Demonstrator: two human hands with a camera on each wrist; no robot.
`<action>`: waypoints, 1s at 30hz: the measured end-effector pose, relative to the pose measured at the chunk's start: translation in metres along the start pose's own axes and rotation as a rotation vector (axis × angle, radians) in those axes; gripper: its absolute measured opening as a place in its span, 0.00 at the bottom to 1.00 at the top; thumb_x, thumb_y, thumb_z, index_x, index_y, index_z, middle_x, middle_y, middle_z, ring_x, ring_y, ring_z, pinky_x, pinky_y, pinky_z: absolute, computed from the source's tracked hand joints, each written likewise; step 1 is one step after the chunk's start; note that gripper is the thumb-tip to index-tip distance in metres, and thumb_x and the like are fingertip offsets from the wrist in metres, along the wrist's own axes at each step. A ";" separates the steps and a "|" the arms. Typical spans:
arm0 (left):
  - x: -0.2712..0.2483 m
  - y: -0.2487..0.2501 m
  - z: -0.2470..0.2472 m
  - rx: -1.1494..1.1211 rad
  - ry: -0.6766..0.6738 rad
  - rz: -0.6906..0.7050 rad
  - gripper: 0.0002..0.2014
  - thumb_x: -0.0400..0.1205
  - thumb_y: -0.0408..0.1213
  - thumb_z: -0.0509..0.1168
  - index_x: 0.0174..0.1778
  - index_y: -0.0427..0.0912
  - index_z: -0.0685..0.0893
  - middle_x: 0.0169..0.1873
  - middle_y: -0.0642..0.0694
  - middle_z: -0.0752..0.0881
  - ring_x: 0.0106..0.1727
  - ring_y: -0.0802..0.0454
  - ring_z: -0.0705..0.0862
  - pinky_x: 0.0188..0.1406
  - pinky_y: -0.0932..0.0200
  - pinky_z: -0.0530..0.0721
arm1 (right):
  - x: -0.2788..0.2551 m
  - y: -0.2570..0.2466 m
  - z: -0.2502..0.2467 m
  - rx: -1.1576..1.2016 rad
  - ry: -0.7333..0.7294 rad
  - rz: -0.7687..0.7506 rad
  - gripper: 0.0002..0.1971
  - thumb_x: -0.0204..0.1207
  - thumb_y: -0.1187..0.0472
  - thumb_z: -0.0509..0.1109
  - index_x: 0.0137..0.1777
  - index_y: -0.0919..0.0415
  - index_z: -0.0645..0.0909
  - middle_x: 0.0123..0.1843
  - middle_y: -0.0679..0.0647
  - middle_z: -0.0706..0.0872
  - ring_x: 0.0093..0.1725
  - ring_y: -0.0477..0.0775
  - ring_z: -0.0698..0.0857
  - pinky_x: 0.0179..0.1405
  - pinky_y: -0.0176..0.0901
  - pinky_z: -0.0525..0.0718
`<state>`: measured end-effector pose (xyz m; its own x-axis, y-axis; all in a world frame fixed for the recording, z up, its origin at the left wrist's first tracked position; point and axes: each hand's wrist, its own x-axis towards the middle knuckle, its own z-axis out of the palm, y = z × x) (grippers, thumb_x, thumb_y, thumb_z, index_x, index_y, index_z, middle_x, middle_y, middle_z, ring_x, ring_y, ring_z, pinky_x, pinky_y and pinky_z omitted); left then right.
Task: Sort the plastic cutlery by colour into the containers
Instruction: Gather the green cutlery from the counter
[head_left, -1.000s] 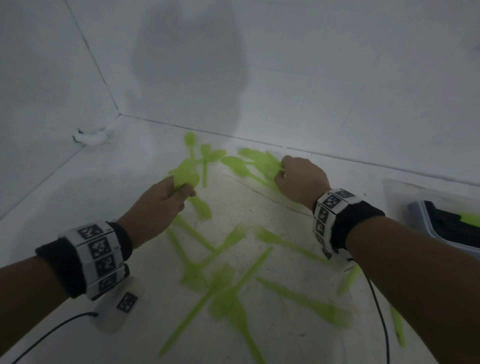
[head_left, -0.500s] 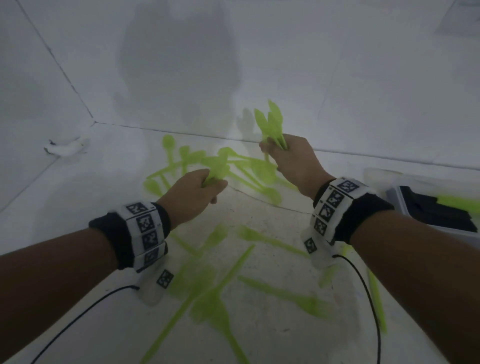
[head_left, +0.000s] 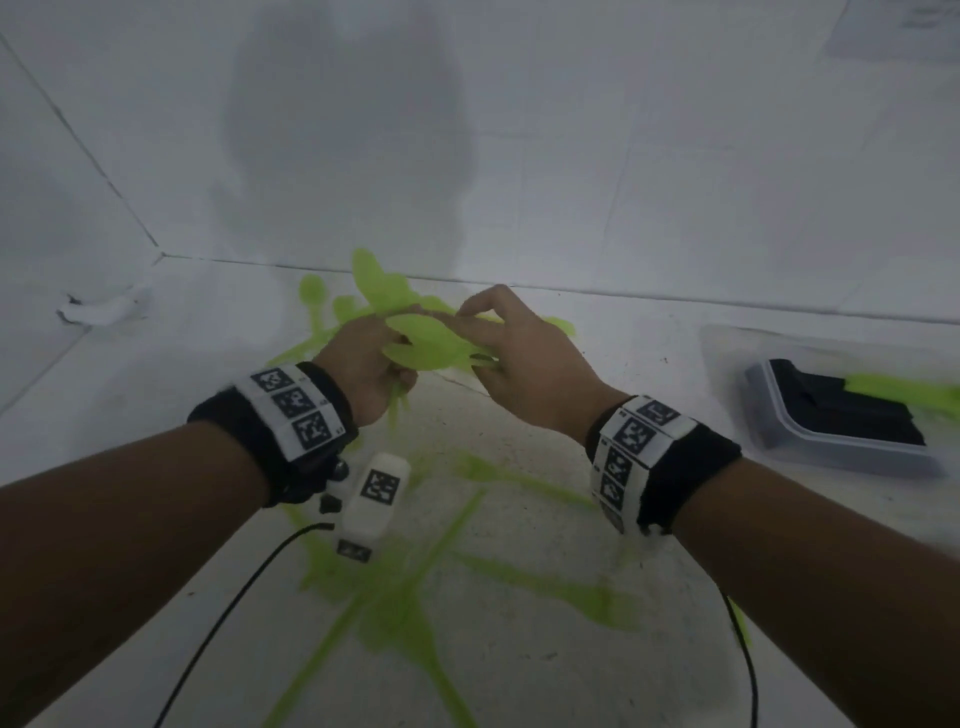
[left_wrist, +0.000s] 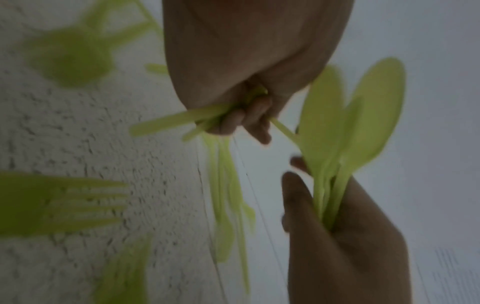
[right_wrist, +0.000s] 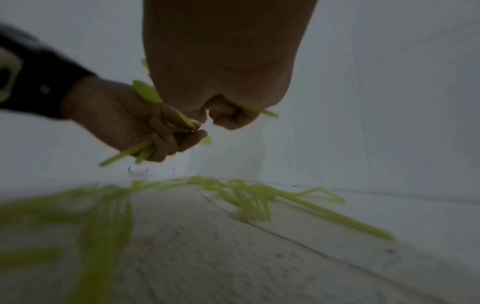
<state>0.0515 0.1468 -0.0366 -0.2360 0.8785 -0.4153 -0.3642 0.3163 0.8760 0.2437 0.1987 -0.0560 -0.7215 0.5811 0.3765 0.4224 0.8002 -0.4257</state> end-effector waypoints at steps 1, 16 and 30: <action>0.003 0.001 -0.006 0.005 0.097 0.014 0.09 0.88 0.37 0.67 0.41 0.47 0.85 0.33 0.52 0.84 0.25 0.58 0.71 0.20 0.64 0.68 | -0.002 0.002 0.000 -0.076 0.000 -0.001 0.31 0.79 0.65 0.68 0.83 0.48 0.75 0.68 0.53 0.77 0.36 0.55 0.80 0.33 0.48 0.82; -0.001 -0.018 -0.041 1.105 0.075 0.323 0.15 0.89 0.50 0.61 0.57 0.40 0.76 0.40 0.46 0.81 0.40 0.48 0.79 0.39 0.55 0.77 | 0.002 0.057 0.003 -0.233 -0.225 0.668 0.11 0.86 0.49 0.65 0.46 0.55 0.75 0.47 0.53 0.77 0.52 0.61 0.80 0.46 0.46 0.72; 0.040 -0.040 0.008 1.470 -0.128 0.288 0.22 0.92 0.41 0.53 0.83 0.46 0.66 0.64 0.33 0.83 0.60 0.34 0.83 0.61 0.44 0.81 | 0.004 0.063 -0.014 0.159 0.091 0.813 0.12 0.89 0.52 0.60 0.64 0.60 0.72 0.49 0.59 0.89 0.49 0.63 0.87 0.49 0.54 0.85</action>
<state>0.0639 0.1723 -0.0861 -0.0338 0.9714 -0.2348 0.9017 0.1310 0.4121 0.2751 0.2530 -0.0700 -0.1748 0.9839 -0.0361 0.7046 0.0994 -0.7026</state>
